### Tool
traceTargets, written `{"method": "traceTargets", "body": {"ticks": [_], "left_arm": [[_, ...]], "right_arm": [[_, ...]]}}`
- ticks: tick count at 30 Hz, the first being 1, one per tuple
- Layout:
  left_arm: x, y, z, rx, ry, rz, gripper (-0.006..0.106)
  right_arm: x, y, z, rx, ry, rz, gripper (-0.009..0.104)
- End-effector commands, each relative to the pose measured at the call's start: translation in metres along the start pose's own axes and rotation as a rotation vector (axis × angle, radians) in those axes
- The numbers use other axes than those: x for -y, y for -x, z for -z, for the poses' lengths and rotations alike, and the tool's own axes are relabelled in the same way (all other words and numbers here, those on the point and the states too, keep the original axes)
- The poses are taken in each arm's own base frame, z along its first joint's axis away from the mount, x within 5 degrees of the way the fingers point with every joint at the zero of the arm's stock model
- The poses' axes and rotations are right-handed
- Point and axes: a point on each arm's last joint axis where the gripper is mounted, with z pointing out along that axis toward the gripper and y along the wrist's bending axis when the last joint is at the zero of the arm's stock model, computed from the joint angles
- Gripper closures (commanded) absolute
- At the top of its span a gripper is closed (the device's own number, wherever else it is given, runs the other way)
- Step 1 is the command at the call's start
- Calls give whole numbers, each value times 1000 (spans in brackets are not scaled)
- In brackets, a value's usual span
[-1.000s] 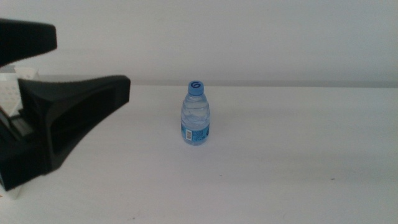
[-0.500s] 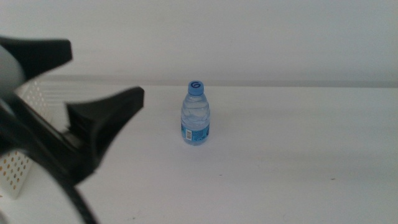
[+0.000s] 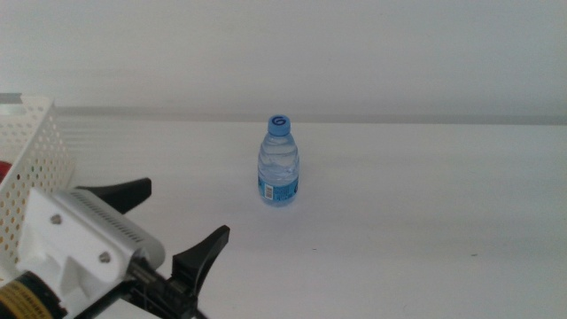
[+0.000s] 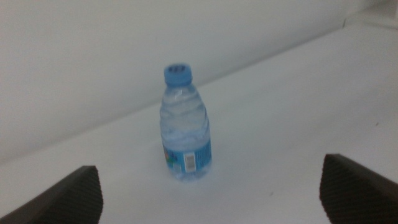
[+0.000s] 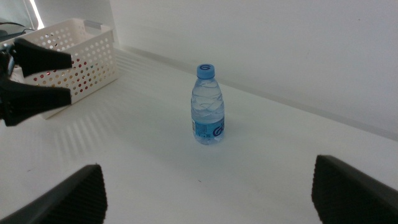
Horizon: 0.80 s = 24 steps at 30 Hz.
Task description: Use arms to grab the bottles and put them into the dustbin to the left of the table.
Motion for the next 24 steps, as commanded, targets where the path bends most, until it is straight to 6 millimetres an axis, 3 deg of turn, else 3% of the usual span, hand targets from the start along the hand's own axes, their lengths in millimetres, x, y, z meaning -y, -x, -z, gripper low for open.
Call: {"method": "traceTargets", "body": {"ticks": [1,17,24], "left_arm": [[-2,-4,-5,-17,24,57,7],[-8,-36,-55,-37,114,82,7],[-14,-45,-90,14,197,90,7]], "right_arm": [[1,-1,0,1,-7,8,7],[1,-1,0,1,-7,8,7],[1,-1,0,1,-7,8,7]]}}
